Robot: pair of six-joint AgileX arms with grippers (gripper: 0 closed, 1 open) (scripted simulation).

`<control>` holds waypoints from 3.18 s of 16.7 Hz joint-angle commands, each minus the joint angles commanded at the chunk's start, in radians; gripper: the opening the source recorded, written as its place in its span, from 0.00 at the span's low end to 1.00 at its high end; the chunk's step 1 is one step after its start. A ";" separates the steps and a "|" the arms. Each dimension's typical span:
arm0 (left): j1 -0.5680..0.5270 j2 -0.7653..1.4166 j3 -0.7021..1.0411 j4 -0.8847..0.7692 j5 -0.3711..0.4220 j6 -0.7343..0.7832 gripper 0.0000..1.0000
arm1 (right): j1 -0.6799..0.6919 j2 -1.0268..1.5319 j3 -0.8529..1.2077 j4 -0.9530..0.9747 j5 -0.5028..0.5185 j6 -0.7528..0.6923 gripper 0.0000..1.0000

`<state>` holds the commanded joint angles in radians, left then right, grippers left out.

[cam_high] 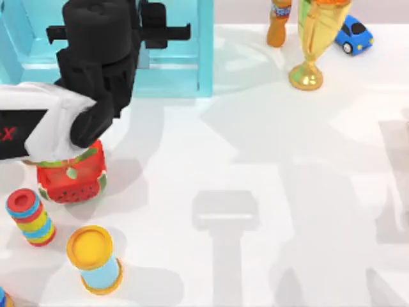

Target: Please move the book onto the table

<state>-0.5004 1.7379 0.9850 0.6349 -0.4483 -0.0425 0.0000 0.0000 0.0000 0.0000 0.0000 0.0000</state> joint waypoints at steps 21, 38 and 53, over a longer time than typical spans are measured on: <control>-0.218 -0.309 -0.133 -0.355 -0.185 -0.285 0.00 | 0.000 0.000 0.000 0.000 0.000 0.000 1.00; -0.708 0.177 0.202 -0.838 -0.695 -2.147 0.00 | 0.000 0.000 0.000 0.000 0.000 0.000 1.00; -0.850 0.297 0.256 -1.007 -0.832 -2.639 0.00 | 0.000 0.000 0.000 0.000 0.000 0.000 1.00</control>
<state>-1.3504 2.0347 1.2410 -0.3724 -1.2800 -2.6820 0.0000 0.0000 0.0000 0.0000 0.0000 0.0000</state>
